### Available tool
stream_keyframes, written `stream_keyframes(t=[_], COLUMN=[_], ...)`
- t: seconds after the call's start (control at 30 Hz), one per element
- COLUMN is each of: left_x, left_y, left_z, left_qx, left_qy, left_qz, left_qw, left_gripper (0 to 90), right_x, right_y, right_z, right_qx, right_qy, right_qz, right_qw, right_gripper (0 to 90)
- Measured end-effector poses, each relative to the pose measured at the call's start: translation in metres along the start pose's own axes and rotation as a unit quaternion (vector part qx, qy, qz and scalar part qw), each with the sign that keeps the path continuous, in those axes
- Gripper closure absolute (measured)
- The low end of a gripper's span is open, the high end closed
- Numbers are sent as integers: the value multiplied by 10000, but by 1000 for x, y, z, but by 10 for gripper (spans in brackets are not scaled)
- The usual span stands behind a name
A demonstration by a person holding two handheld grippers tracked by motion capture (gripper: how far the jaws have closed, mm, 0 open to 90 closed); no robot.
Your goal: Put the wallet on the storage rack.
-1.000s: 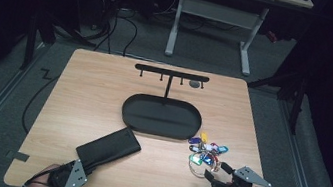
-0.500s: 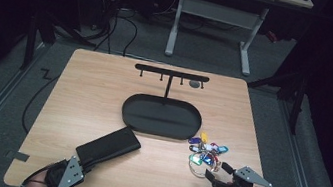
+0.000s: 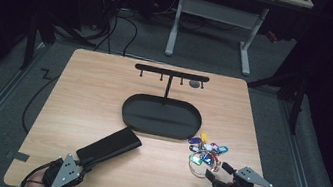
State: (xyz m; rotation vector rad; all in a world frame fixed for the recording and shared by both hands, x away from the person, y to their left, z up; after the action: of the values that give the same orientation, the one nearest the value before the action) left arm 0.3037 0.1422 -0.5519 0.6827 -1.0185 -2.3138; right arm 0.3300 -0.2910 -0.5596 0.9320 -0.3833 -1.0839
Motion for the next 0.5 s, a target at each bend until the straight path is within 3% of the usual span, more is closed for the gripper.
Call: stream_keyframes(t=[0.07, 0.33, 0.5], left_x=[-1, -4, -7], left_y=[1, 7, 9], left_z=[1, 7, 11], left_qx=[54, 321, 451], left_qy=[3, -196, -238], left_qz=[-10, 492, 646], left_qw=[10000, 9981, 9966], left_gripper=[781, 785, 788], right_x=[0, 1, 0], right_y=[0, 0, 0], right_z=[0, 0, -1], right_qx=[-1, -4, -13], right_qy=[1, -11, -3], right_qz=[-1, 6, 7], right_qw=[10000, 10000, 10000], right_gripper=[229, 230, 230])
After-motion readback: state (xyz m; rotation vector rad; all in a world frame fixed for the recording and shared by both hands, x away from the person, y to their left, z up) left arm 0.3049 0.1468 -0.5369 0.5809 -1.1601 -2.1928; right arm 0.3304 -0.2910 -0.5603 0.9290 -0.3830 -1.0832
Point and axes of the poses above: each handheld gripper's, and its own axes: z roughly backward along the jaws, y roughly out of its top, x roughly to its right, the point moved 8 cm from there along -z, roughly forward along the jaws, and after that the axes turned 6 degrees about -x, right-handed, at the moved point
